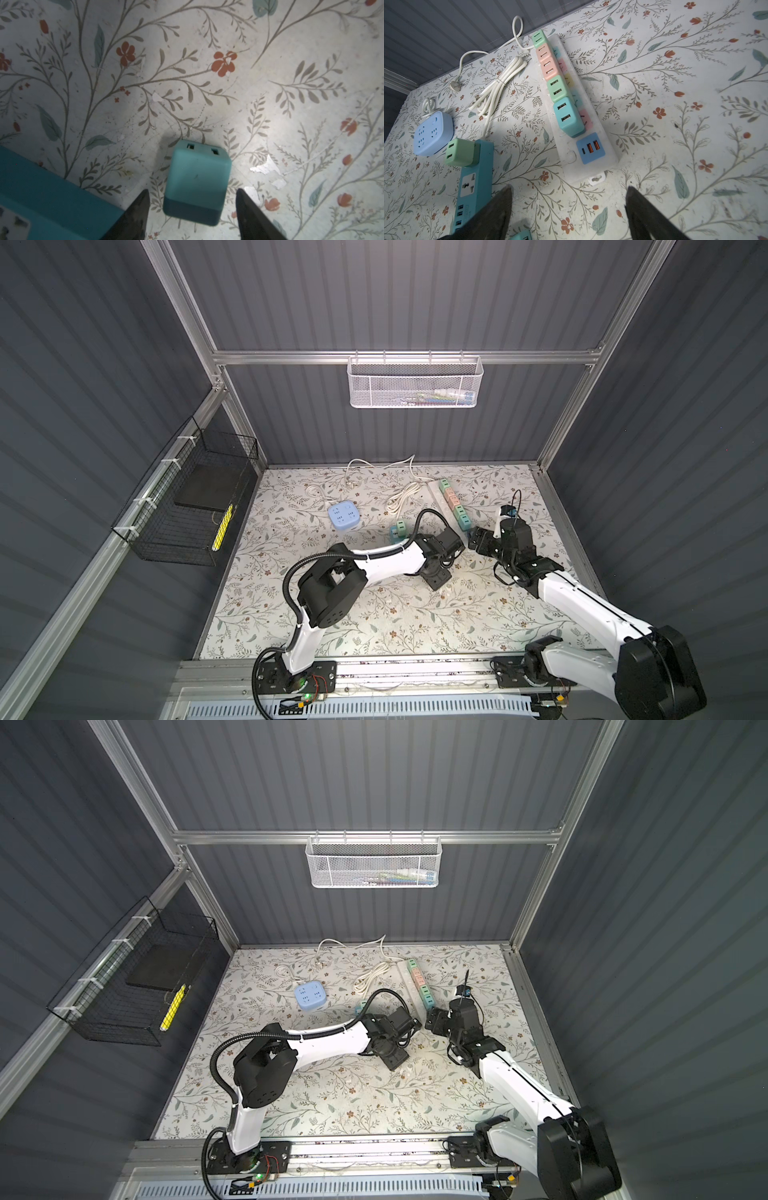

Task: Insert the plug
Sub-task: 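Grasp the teal plug with the left gripper while the right gripper draws back, then lift the teal plug with the left gripper into the closing right gripper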

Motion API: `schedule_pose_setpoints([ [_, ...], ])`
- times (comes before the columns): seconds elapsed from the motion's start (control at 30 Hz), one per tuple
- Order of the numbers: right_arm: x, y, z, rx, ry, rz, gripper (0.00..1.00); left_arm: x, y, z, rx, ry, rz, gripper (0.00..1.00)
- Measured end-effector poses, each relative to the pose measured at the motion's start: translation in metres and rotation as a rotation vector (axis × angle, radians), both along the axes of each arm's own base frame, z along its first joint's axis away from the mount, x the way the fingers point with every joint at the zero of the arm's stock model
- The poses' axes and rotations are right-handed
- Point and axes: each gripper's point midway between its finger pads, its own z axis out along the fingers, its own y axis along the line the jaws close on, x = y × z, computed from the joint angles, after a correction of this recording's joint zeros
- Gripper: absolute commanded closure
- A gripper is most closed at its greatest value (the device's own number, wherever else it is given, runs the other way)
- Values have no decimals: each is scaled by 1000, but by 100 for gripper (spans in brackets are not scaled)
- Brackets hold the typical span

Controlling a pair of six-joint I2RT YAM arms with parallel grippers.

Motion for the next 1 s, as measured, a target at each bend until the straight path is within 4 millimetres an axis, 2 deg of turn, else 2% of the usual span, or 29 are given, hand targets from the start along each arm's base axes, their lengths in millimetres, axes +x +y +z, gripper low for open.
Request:
schedule_pose_setpoints([
  [0.23,0,-1,0,1,1,-2,14,1,0,-10,17,10,-2,43],
  [0.37,0,-1,0,0,0,-2,14,0,1,-13,23,13,-1,49],
  [0.63,0,-2,-1,-3,4,-3,14,2,-2,-12,-14,-9,-2,64],
  [0.73,-1,-2,-2,-3,9,-2,15,1,5,-10,-42,-45,6,66],
  [0.83,-2,1,-2,7,13,9,17,-2,20,5,-103,-111,21,69],
  [0.9,-3,4,-1,22,14,24,18,-2,28,26,-191,-183,33,75],
  [1.0,-8,10,7,50,5,60,20,2,35,67,-346,-317,58,77],
])
